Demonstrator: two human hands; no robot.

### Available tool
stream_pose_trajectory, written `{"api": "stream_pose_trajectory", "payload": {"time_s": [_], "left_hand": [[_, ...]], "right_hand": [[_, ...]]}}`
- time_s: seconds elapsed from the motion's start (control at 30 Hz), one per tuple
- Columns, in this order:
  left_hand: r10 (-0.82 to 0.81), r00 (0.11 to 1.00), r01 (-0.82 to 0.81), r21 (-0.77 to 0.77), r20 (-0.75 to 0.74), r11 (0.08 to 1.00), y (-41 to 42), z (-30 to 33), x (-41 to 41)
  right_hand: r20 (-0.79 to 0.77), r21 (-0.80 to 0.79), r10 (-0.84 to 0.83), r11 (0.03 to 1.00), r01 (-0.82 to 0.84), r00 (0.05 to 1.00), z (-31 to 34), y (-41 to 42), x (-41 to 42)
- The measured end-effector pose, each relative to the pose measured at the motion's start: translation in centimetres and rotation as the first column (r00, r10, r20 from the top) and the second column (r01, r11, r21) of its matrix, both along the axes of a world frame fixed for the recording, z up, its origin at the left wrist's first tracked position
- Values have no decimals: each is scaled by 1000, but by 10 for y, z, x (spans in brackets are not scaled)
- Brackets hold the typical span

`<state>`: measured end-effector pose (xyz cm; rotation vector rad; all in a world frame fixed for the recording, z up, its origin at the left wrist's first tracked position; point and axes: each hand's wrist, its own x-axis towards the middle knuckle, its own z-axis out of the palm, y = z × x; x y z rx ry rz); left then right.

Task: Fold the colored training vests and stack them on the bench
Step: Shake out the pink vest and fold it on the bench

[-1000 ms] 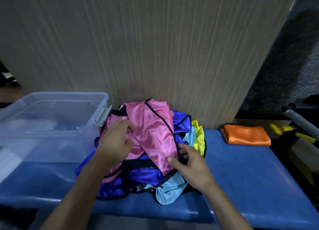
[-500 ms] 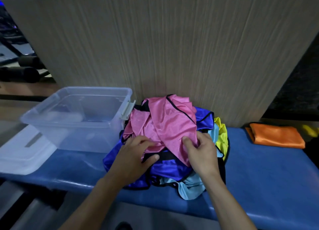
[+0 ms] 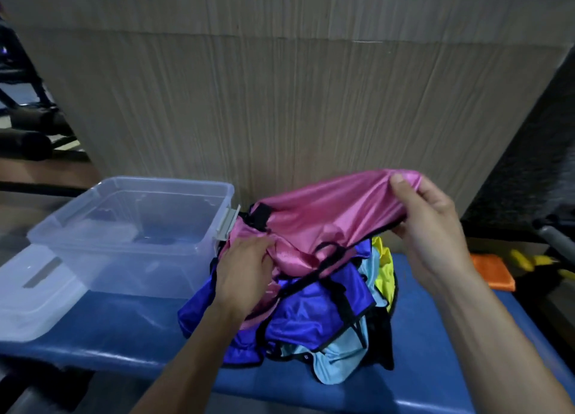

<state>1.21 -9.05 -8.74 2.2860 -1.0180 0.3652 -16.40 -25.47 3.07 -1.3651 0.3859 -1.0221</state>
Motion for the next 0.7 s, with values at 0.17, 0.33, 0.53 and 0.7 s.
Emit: {"api": "stream_pose_trajectory", "payload": {"time_s": [0.17, 0.33, 0.53, 0.7], "left_hand": [[-91, 981, 36, -302, -169, 953, -4, 38, 9], [-444, 843, 174, -628, -303, 759, -9, 132, 2], [-742, 584, 354, -720, -328, 597, 3, 189, -41], [-743, 606, 388, -711, -283, 587, 15, 205, -57]], "right_hand": [[-51, -95, -68, 994, 63, 996, -2, -15, -24], [-207, -208, 54, 973, -97, 977, -10, 8, -38], [-423, -407, 81, 873, -269, 902, -11, 60, -18], [-185, -478, -12, 875, -79, 983, -10, 78, -11]]}}
